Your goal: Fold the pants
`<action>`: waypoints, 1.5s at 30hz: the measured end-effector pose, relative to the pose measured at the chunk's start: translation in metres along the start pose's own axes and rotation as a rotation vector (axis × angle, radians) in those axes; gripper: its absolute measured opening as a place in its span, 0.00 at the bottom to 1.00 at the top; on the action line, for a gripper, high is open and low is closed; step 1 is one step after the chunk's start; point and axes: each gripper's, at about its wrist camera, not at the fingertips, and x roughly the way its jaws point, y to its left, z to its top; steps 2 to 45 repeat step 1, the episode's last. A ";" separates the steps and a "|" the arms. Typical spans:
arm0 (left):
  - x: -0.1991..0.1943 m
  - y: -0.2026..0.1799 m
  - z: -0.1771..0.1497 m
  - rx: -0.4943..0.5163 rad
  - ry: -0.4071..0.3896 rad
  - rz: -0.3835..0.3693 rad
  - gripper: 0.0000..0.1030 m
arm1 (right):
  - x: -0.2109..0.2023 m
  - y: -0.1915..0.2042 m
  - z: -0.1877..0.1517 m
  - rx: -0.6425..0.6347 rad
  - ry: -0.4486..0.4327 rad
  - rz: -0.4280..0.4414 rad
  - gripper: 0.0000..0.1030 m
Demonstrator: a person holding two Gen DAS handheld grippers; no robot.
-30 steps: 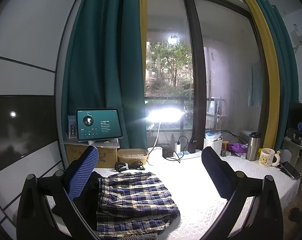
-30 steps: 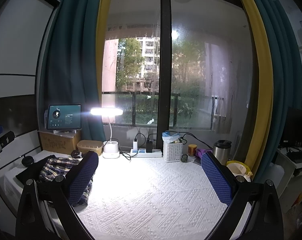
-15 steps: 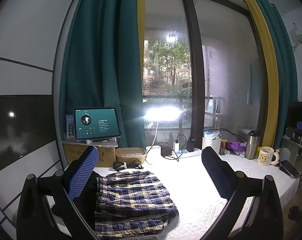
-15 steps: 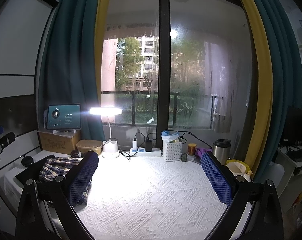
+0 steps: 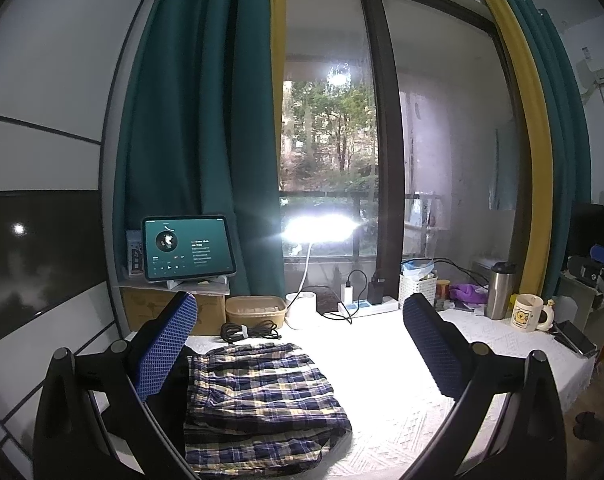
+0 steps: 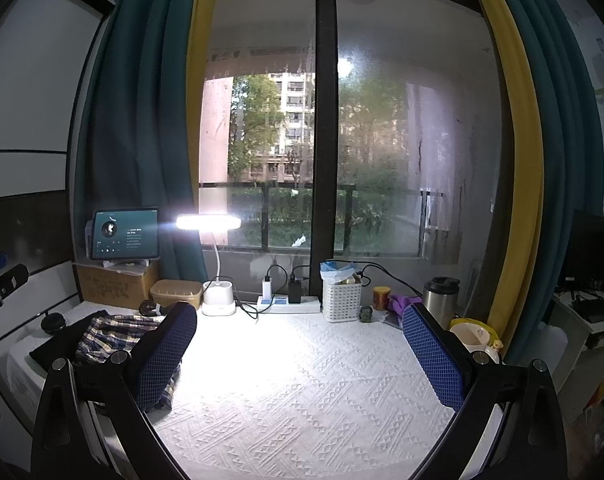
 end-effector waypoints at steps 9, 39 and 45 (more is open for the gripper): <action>0.000 0.001 0.000 -0.005 -0.006 -0.004 0.99 | 0.000 0.000 0.000 -0.001 0.000 -0.001 1.00; 0.000 0.001 0.000 -0.005 -0.006 -0.004 0.99 | 0.000 0.000 0.000 -0.001 0.000 -0.001 1.00; 0.000 0.001 0.000 -0.005 -0.006 -0.004 0.99 | 0.000 0.000 0.000 -0.001 0.000 -0.001 1.00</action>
